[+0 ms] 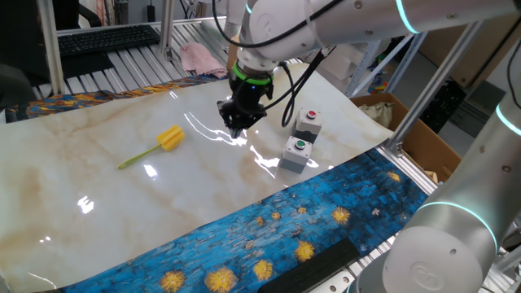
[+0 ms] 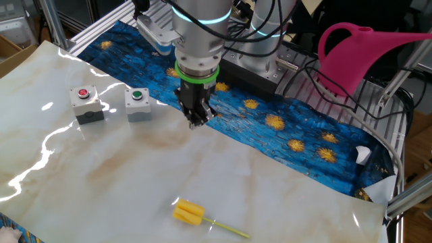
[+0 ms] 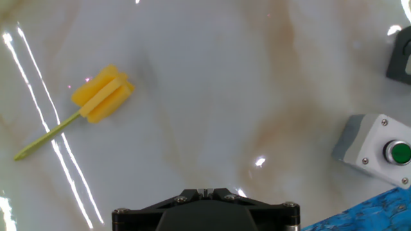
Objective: Scrub the table with a brush
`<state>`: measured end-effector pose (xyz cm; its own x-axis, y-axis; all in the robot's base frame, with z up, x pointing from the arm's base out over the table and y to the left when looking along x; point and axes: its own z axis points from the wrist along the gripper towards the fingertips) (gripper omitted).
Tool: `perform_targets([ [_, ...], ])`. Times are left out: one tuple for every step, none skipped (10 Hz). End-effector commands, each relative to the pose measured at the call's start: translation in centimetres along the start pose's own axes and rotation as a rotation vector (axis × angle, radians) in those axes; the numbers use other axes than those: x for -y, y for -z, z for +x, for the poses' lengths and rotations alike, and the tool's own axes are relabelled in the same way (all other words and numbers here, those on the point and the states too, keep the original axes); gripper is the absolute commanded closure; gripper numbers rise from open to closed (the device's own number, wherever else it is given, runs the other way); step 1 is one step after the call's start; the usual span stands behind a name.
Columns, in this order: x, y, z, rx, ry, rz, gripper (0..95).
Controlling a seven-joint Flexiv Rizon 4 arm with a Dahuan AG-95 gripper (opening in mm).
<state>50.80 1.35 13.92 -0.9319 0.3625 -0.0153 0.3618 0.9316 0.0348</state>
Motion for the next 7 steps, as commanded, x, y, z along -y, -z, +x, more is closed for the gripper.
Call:
perform_targets([
  [-0.6, -1.1, 0.1, 0.003, -0.032, 0.002, 95.0],
  [-0.9, -1.5, 0.2, 0.003, -0.042, 0.002, 95.0],
  [-1.3, -2.1, 0.3, 0.004, -0.058, 0.003, 95.0],
  [-1.7, -2.6, 0.5, 0.004, -0.075, 0.003, 95.0],
  [-2.1, -3.0, 0.6, 0.003, -0.090, 0.004, 95.0],
  [-2.5, -3.4, 0.8, 0.002, -0.106, 0.004, 95.0],
  [-2.6, -3.6, 0.9, 0.002, -0.114, 0.005, 95.0],
])
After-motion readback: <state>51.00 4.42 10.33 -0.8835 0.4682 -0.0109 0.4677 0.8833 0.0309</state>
